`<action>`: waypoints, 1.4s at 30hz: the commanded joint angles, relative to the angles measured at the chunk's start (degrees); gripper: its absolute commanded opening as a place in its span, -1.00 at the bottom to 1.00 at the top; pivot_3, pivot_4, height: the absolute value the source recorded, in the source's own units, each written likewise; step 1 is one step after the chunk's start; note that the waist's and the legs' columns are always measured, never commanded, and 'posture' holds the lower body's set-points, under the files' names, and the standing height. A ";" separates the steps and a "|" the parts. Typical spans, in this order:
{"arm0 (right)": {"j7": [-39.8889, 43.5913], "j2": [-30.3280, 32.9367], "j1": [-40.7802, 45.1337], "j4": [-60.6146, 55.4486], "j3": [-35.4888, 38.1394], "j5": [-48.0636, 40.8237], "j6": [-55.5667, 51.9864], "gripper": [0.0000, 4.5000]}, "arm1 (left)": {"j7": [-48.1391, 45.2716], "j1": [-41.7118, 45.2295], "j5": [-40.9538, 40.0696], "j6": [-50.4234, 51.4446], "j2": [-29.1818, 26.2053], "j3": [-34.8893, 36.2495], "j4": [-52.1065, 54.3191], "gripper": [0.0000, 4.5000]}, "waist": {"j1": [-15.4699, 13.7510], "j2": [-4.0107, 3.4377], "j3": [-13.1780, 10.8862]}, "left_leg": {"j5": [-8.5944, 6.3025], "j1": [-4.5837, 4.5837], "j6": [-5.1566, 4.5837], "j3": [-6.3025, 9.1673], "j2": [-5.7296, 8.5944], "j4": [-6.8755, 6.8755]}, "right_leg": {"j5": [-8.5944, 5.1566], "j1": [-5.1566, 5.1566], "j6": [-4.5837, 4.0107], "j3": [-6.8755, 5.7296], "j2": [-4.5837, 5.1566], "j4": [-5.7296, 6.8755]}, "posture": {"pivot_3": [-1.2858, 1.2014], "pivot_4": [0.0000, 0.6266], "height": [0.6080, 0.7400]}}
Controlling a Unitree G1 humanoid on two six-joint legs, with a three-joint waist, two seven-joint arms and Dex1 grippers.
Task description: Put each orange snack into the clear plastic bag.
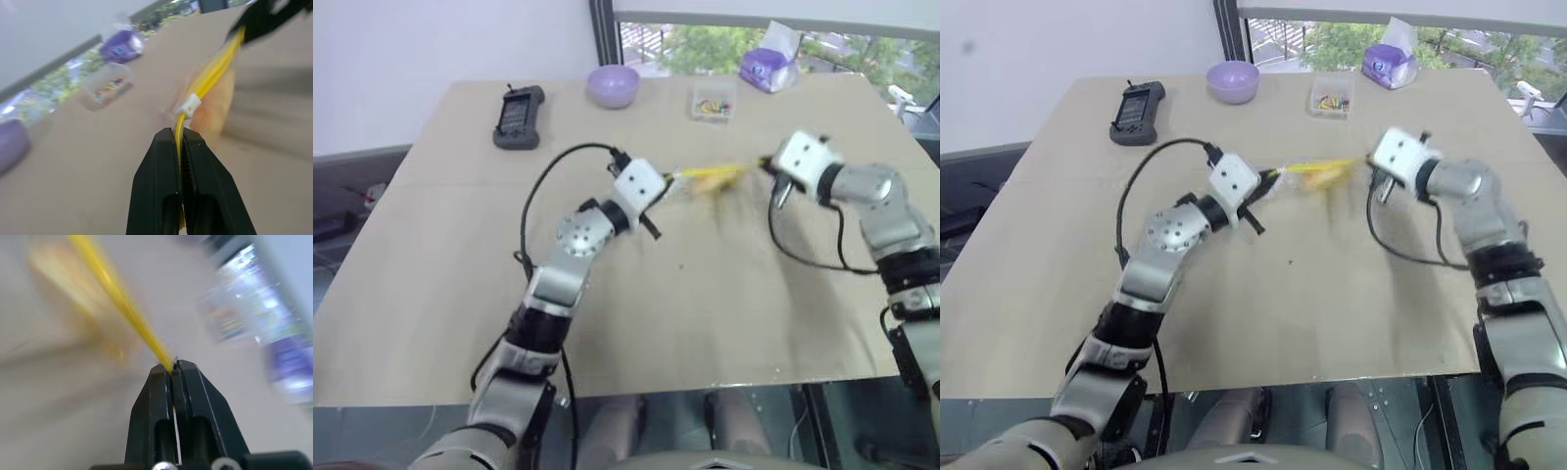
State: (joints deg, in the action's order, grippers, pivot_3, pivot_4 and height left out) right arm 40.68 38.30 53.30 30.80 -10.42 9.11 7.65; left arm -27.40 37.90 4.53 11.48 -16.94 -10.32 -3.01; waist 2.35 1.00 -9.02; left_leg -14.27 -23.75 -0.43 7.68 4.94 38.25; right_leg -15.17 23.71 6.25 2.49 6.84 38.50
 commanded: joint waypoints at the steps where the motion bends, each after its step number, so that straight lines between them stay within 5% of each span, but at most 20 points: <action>1: -2.22 2.79 3.25 -0.56 4.47 -0.43 -1.64 -0.99 | 3.08 3.08 0.02 -1.81 -1.25 4.42 -2.13 -1.00 | -0.05 0.00 0.00 | 0.00 0.00 0.00 0.01 -0.01 -0.02 | 0.00 0.00 0.00 -0.01 0.00 -0.02 | 0.03 -0.52 1.00; 14: 8.23 6.32 -15.37 -27.32 3.88 -3.96 -17.77 -0.99 | 0.51 -6.28 1.09 -3.01 -0.89 -1.69 1.82 -1.00 | -0.05 -0.04 -0.01 | -0.01 -0.11 -0.01 0.09 -0.01 -0.09 | 0.00 -0.02 0.00 -0.06 0.08 -0.22 | 0.03 -0.52 1.00; 15: 8.57 6.48 -16.03 -28.66 4.34 -4.55 -18.49 -0.69 | 0.58 -6.91 1.05 -2.77 -0.61 -1.92 2.34 -1.00 | -0.02 -0.04 -0.01 | -0.01 -0.08 -0.01 0.07 -0.02 -0.08 | 0.00 -0.02 0.00 -0.06 0.06 -0.19 | 0.03 -0.52 1.00; 19: 11.61 8.88 -17.61 -32.49 4.45 -5.66 -21.29 -0.11 | 0.26 -8.00 0.73 -2.02 0.39 -2.28 3.67 -1.00 | -0.16 -0.04 -0.01 | -0.01 -0.03 -0.01 0.06 -0.03 -0.01 | 0.00 -0.03 0.00 -0.04 0.03 -0.05 | 0.03 -0.52 1.00; 27: 19.80 9.84 -15.95 -42.10 2.29 -10.67 -23.64 -0.11 | -0.82 -7.46 0.78 -2.88 1.03 -2.96 4.37 -1.00 | -0.23 -0.03 -0.01 | -0.01 -0.04 -0.02 0.05 -0.04 0.02 | 0.00 -0.04 0.00 -0.05 0.04 -0.07 | 0.03 -0.52 1.00; 42: 14.64 -1.74 -8.88 -34.70 -6.07 -2.73 -15.13 -0.11 | -5.00 -8.18 -0.95 -1.96 2.42 -4.30 8.20 -1.00 | -0.71 -0.03 -0.01 | -0.01 -0.06 -0.01 0.11 -0.04 0.03 | 0.00 -0.03 0.00 -0.09 0.05 -0.06 | 0.03 -0.52 1.00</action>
State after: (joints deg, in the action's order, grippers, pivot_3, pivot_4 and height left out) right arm 56.52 36.56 42.65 -3.42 -17.18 5.62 -9.18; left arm -32.22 29.43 4.20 10.04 -14.68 -14.18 2.01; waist 1.65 0.97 -9.03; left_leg -14.27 -23.81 -0.44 7.78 4.91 38.28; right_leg -15.17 23.68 6.25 2.41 6.89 38.44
